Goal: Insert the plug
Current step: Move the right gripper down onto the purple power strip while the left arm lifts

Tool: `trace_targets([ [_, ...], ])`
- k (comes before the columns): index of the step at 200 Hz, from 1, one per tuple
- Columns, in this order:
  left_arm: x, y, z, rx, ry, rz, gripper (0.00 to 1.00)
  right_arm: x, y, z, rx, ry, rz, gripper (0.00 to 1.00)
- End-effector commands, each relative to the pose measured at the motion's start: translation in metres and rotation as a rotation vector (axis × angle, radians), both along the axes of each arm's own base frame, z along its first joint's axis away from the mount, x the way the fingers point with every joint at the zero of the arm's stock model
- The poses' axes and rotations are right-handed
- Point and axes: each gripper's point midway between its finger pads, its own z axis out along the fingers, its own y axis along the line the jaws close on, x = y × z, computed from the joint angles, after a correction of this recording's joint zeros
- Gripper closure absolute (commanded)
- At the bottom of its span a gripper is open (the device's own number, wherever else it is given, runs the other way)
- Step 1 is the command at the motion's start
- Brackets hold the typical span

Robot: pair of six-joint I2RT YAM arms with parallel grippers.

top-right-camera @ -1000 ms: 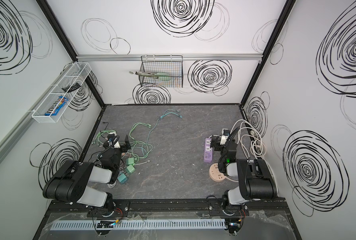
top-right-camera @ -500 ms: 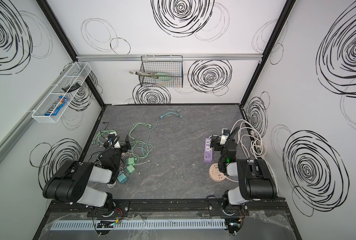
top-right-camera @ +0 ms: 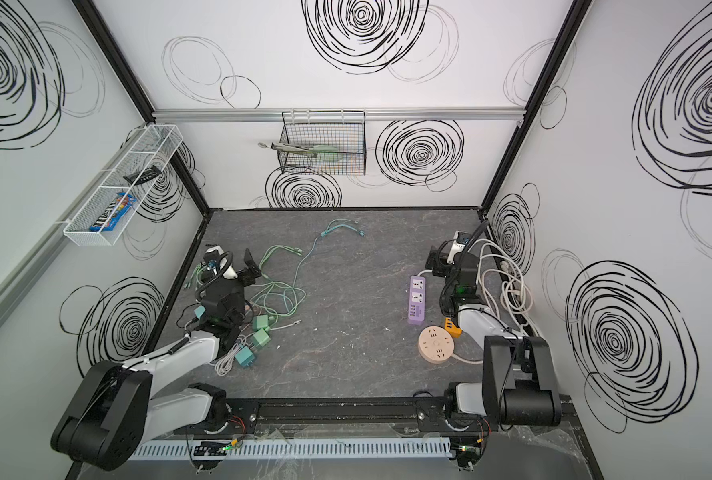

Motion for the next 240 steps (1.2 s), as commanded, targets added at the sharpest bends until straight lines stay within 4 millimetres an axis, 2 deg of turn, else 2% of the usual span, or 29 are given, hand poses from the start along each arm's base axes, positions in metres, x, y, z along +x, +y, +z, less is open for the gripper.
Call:
trace_targets([
  [1,0.0,-0.032,-0.007,-0.131,0.035,-0.065,0.04,-0.004,-0.009,-0.009,0.153,0.082,-0.097,0.03],
  [20,0.0,-0.076,-0.006,-0.202,0.073,-0.196,0.04,-0.012,-0.024,-0.023,0.274,0.159,-0.207,0.03],
  [36,-0.007,-0.11,-0.006,-0.265,0.096,-0.311,0.04,-0.018,-0.019,-0.032,0.332,0.236,-0.172,0.03],
  [44,-0.013,-0.123,-0.013,-0.278,0.134,-0.355,0.04,-0.021,-0.017,-0.036,0.351,0.265,-0.16,0.03],
  [63,-0.024,-0.143,-0.02,-0.296,0.181,-0.423,0.04,-0.027,-0.006,-0.047,0.375,0.341,-0.108,0.03],
  [94,-0.032,-0.148,-0.023,-0.287,0.244,-0.452,0.04,-0.04,0.024,-0.056,0.419,0.486,0.044,0.03],
  [130,-0.038,-0.14,-0.016,-0.247,0.259,-0.443,0.04,-0.065,0.048,-0.082,0.444,0.641,0.123,0.03],
  [167,-0.042,-0.139,-0.015,-0.27,0.26,-0.448,0.04,-0.08,0.063,-0.107,0.326,0.764,0.147,0.03],
  [197,-0.045,-0.138,-0.024,-0.259,0.281,-0.445,0.04,-0.082,0.065,-0.122,0.172,0.83,0.104,0.03],
  [240,-0.048,-0.136,-0.026,-0.264,0.272,-0.451,0.04,-0.09,0.101,-0.137,0.157,0.915,0.21,0.02],
])
